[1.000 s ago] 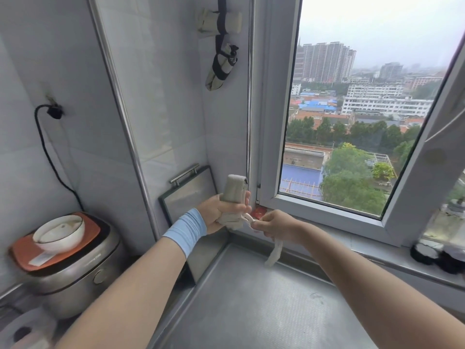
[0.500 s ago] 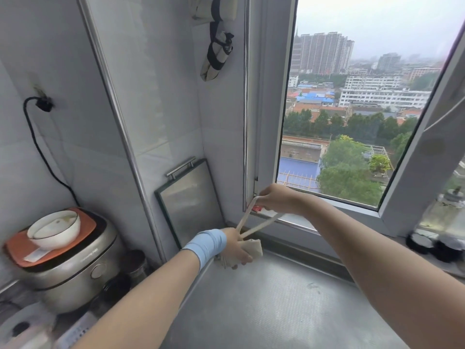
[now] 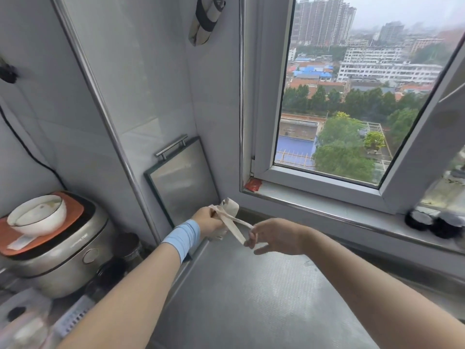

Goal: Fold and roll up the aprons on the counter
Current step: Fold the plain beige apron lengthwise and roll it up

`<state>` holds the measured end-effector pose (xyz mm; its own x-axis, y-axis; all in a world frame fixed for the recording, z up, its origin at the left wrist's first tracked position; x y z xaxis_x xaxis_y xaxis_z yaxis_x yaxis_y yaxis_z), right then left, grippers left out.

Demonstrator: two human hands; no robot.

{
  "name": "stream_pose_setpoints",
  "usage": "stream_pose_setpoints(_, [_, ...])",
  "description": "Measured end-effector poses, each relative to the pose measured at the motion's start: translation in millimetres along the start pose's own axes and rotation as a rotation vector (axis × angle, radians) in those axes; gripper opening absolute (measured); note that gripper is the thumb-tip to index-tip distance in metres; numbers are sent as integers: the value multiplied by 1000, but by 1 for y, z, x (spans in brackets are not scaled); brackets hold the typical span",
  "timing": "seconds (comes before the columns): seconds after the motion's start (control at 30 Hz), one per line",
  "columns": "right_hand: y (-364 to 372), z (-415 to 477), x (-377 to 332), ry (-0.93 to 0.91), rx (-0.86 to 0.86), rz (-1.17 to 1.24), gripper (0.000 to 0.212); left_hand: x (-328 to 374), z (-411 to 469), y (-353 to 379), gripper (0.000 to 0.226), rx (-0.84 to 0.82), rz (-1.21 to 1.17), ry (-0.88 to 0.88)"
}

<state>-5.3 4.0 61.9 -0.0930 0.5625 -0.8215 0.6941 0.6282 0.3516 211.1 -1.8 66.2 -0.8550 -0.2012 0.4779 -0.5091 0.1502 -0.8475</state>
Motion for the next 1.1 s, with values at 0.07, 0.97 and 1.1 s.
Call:
stream_pose_setpoints(0.07, [-21, 9, 29, 50, 117, 150, 25, -4, -3, 8, 27, -26, -158, 10])
stream_pose_setpoints(0.97, [-46, 100, 142, -61, 942, -268, 13, -40, 6, 213, 59, -16, 592, 362])
stream_pose_setpoints(1.1, [-36, 96, 167, -176, 966, -320, 11, -57, -9, 233, 63, -62, 364, 301])
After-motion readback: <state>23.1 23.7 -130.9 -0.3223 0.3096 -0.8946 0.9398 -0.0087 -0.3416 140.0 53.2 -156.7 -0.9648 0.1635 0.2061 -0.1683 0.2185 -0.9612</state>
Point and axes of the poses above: each hand's wrist, its own z-axis towards the middle knuckle, its own y-axis out of the palm, x = y × z, the point moved 3 cm from there along z, towards the middle knuckle, and after that the axes turned 15 degrees about z, right-handed, at the moved point
